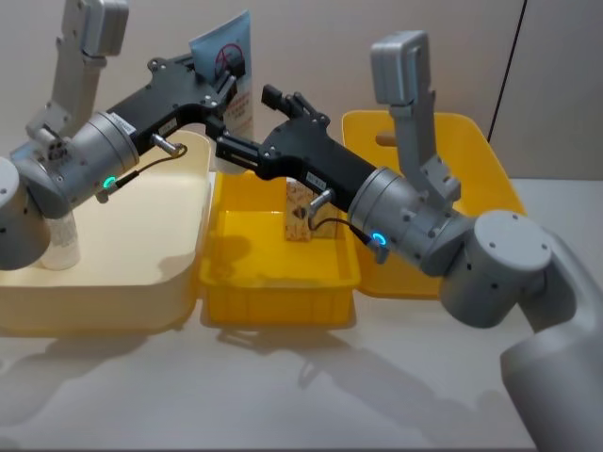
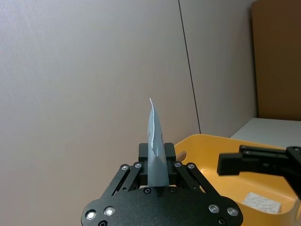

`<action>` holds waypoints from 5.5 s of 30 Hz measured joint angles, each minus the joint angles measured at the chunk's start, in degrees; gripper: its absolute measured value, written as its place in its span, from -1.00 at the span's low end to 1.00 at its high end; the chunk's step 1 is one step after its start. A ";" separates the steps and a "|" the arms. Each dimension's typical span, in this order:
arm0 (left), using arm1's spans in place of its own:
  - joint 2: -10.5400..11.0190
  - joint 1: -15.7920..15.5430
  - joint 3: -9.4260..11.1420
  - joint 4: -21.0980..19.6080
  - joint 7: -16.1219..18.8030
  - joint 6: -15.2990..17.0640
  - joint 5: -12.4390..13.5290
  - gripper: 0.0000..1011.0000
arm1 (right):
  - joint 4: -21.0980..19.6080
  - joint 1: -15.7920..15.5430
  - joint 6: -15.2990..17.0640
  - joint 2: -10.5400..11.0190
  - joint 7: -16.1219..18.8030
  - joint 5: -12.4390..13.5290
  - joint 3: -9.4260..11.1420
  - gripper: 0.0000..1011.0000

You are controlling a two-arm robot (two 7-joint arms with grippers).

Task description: Bimanual collaborative sorting of washing and personal care products

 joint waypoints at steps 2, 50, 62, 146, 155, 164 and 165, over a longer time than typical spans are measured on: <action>0.04 -0.02 0.01 -0.25 0.56 0.25 0.49 -0.60 | 1.46 1.17 0.72 0.51 1.22 0.20 -0.43 0.98; 0.39 -2.14 -2.02 0.56 -3.92 0.42 -2.16 -0.60 | 8.02 6.06 1.50 4.98 3.58 1.67 -1.89 0.98; 0.40 -2.06 -1.63 -0.39 -4.73 0.50 -3.57 -0.60 | 10.70 8.02 0.49 3.07 -0.27 -0.64 -3.83 0.98; 1.32 -0.63 -0.17 -3.50 -4.04 0.34 -6.10 -0.60 | 18.27 14.95 -4.66 -0.49 -7.19 -9.71 -9.12 0.02; 1.32 -0.63 -0.16 -3.50 -4.04 0.34 -6.10 -0.60 | 18.27 14.95 -4.66 -0.50 -7.20 -9.74 -9.12 0.02; 1.32 -0.63 -0.17 -3.49 -4.04 0.34 -6.09 -0.60 | 18.27 14.95 -4.65 -0.49 -7.19 -9.73 -9.12 0.02; 1.31 -0.63 -0.17 -3.50 -4.04 0.34 -6.09 -0.60 | 18.27 14.95 -4.66 -0.49 -7.19 -9.74 -9.12 0.02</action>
